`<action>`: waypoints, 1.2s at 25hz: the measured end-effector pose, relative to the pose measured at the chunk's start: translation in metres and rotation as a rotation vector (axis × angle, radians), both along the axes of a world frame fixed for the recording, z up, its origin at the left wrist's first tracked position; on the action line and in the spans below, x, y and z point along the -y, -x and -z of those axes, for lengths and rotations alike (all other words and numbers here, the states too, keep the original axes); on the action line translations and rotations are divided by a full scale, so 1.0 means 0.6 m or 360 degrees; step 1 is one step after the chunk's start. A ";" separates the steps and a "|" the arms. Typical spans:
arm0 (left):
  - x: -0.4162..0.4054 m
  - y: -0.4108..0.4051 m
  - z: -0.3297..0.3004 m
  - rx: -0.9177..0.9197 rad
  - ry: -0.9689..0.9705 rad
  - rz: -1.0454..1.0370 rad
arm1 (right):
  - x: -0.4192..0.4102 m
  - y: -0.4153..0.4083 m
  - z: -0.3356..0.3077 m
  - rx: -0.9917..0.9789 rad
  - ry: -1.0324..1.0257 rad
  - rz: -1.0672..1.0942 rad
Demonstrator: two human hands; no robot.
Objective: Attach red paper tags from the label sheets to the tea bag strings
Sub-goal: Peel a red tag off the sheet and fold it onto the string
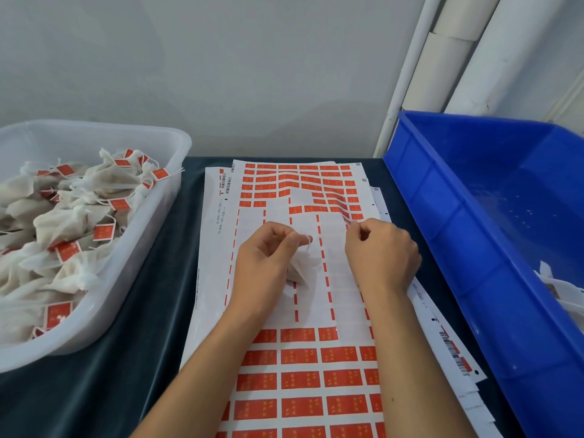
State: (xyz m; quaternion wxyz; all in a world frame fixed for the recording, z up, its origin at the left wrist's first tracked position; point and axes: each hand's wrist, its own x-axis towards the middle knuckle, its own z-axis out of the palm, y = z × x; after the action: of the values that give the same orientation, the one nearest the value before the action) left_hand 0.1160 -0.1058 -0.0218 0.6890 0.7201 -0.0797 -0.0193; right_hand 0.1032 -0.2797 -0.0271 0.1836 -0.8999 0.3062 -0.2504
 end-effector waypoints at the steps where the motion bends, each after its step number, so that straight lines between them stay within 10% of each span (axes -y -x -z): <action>1: 0.000 0.000 -0.001 0.0002 -0.0004 -0.0003 | 0.000 -0.001 0.002 0.0024 0.0000 -0.0018; 21: -0.005 0.003 -0.009 -0.0046 0.0022 -0.0004 | 0.022 -0.001 -0.002 0.0533 -0.0386 0.0276; 30: -0.009 -0.002 -0.015 -0.0171 0.0152 -0.0077 | -0.011 -0.004 -0.010 0.0689 -0.0943 -0.0192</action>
State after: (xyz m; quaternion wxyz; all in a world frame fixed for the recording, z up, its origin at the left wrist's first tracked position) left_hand 0.1171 -0.1006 -0.0125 0.7262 0.6860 -0.0261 -0.0374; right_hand 0.1059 -0.2729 -0.0211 0.5111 -0.7503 0.2660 -0.3242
